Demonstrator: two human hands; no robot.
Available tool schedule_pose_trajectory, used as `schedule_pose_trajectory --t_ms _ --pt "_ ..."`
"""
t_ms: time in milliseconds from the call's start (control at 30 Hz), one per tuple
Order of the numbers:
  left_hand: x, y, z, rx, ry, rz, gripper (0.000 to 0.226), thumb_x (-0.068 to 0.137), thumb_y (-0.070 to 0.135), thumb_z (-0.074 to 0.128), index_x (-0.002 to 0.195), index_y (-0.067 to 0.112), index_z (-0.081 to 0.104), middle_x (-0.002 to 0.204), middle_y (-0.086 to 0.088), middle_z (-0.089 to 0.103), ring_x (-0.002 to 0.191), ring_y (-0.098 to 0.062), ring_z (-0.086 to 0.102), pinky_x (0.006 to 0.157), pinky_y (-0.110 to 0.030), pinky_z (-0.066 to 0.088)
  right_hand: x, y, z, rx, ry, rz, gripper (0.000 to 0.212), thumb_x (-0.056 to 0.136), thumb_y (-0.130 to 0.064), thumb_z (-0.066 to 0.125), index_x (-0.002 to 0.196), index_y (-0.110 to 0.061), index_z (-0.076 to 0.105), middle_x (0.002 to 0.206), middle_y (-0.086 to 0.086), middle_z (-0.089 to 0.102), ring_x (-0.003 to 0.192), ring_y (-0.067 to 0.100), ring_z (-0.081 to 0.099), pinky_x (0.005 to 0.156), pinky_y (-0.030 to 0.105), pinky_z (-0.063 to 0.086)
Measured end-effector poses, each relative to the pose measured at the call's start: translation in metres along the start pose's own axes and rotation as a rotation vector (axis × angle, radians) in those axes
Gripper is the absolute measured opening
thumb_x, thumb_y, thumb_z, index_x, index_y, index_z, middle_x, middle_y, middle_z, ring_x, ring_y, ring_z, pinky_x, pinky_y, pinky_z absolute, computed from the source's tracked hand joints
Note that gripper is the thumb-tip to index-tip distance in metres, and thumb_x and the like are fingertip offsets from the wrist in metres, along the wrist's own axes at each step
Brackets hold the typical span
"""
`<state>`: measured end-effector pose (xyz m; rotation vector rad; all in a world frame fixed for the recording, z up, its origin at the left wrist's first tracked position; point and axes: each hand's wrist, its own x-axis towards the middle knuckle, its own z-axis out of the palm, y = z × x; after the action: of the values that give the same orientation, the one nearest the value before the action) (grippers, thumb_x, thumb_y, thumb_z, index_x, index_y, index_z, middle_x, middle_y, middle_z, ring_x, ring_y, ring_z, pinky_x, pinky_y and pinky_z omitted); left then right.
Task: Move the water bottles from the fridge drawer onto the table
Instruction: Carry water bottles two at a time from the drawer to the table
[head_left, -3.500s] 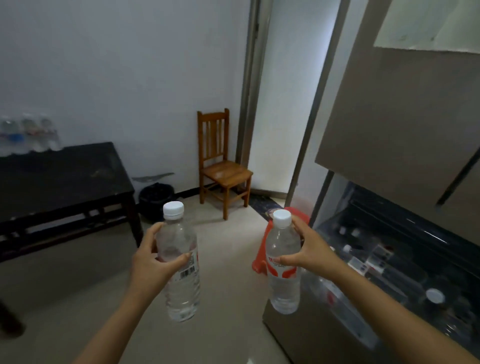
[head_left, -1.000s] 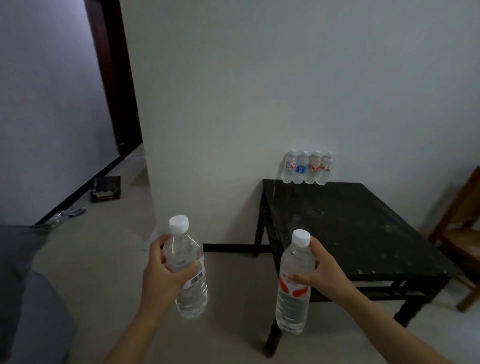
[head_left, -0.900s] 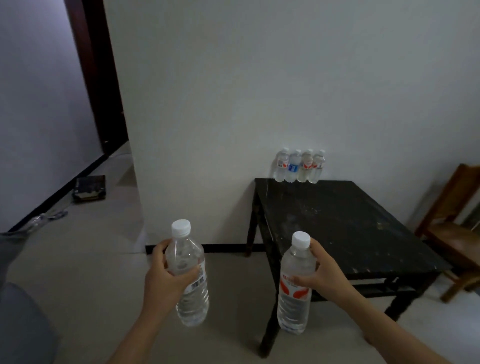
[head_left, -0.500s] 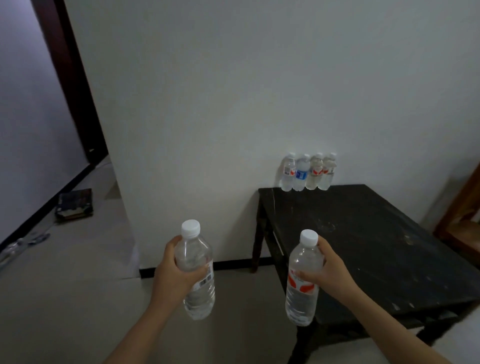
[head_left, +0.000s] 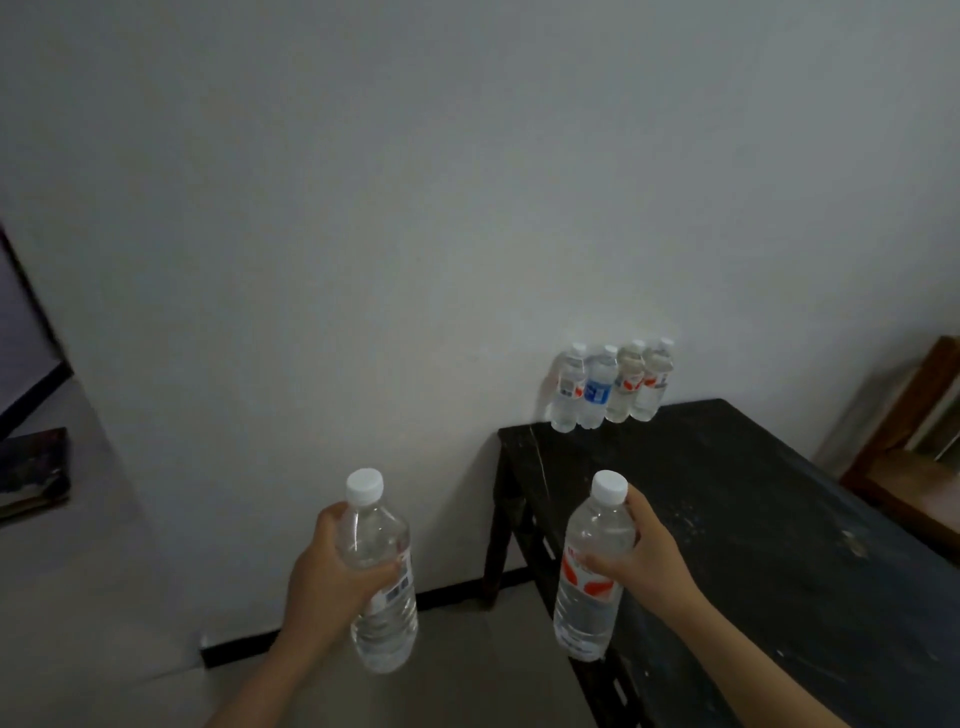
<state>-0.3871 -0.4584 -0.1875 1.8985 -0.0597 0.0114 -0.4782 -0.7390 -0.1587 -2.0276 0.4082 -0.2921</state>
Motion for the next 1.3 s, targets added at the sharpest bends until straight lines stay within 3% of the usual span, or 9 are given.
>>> schedule_pose_trajectory --t_ms 300,467,633,733,833,900,1000,1167,1300 --pt "0.176 0.014 0.046 0.02 -0.257 0.139 0.089 0.042 0.045 0.078 0.121 0.02 0.044 0.105 -0.005 0.062 0.096 -0.031 0.06 0.082 -0.039 0.048 0.083 0.007 0.015 -0.011 0.25 0.193 0.079 0.067 -0.009 0.078 0.131 -0.028 0.035 0.106 -0.008 0.054 0.105 0.019 0.055 0.078 0.031 0.05" --pt "0.23 0.011 0.091 0.022 -0.389 0.187 0.078 0.061 0.02 0.084 0.126 0.015 0.041 0.117 -0.012 0.059 0.103 -0.033 0.057 0.08 -0.037 0.044 0.082 0.019 0.007 -0.017 0.429 0.318 0.08 0.067 -0.006 0.077 0.131 -0.026 0.034 0.104 -0.009 0.05 0.103 0.017 0.051 0.072 0.024 0.048" --pt "0.243 0.014 0.148 -0.049 -0.552 0.153 0.071 0.063 0.014 0.082 0.122 0.014 0.042 0.104 -0.003 0.056 0.094 -0.027 0.056 0.08 -0.034 0.043 0.068 0.045 -0.009 0.001 0.586 0.46 0.078 0.066 -0.01 0.079 0.128 -0.031 0.037 0.113 0.001 0.053 0.105 0.023 0.055 0.086 0.046 0.052" --pt "0.24 0.019 0.181 -0.07 -0.595 0.171 0.058 0.063 0.008 0.082 0.107 0.019 0.046 0.091 0.0 0.057 0.088 -0.024 0.056 0.076 -0.03 0.041 0.064 0.061 -0.019 0.013 0.636 0.501 0.078 0.064 -0.009 0.08 0.126 -0.035 0.039 0.113 0.0 0.054 0.105 0.023 0.056 0.086 0.049 0.052" --pt "0.243 0.028 0.224 -0.061 -0.649 0.187 0.057 0.061 0.003 0.082 0.107 0.01 0.049 0.094 -0.004 0.057 0.087 -0.022 0.057 0.075 -0.028 0.039 0.073 0.084 -0.039 0.033 0.666 0.507 0.078 0.062 -0.006 0.081 0.123 -0.036 0.041 0.112 0.001 0.056 0.104 0.023 0.057 0.085 0.049 0.053" --pt "0.248 0.034 0.248 -0.05 -0.643 0.231 0.057 0.059 0.005 0.084 0.107 0.005 0.052 0.092 -0.004 0.059 0.086 -0.022 0.058 0.075 -0.028 0.04 0.083 0.097 -0.053 0.043 0.651 0.503 0.08 0.061 -0.004 0.081 0.124 -0.035 0.041 0.114 0.004 0.056 0.105 0.025 0.057 0.085 0.048 0.053" --pt "0.253 0.045 0.288 -0.038 -0.614 0.244 0.06 0.058 0.009 0.085 0.106 0.014 0.049 0.093 0.0 0.057 0.088 -0.018 0.055 0.077 -0.029 0.041 0.11 0.117 -0.077 0.021 0.609 0.478 0.081 0.061 -0.002 0.08 0.123 -0.036 0.04 0.118 0.003 0.054 0.109 0.024 0.054 0.086 0.043 0.052" --pt "0.264 0.05 0.346 -0.068 -0.492 0.171 0.065 0.058 0.014 0.085 0.109 0.02 0.044 0.1 0.0 0.057 0.097 -0.023 0.058 0.086 -0.034 0.045 0.163 0.139 -0.106 -0.038 0.54 0.456 0.069 0.062 -0.005 0.081 0.108 -0.039 0.042 0.104 -0.009 0.056 0.105 0.017 0.055 0.085 0.033 0.05" --pt "0.273 0.051 0.378 -0.063 -0.437 0.15 0.066 0.059 0.012 0.085 0.11 0.02 0.044 0.104 -0.001 0.056 0.1 -0.025 0.056 0.09 -0.036 0.045 0.202 0.155 -0.12 -0.038 0.486 0.435 0.068 0.061 -0.011 0.082 0.112 -0.035 0.044 0.11 -0.005 0.057 0.107 0.016 0.056 0.088 0.038 0.052"
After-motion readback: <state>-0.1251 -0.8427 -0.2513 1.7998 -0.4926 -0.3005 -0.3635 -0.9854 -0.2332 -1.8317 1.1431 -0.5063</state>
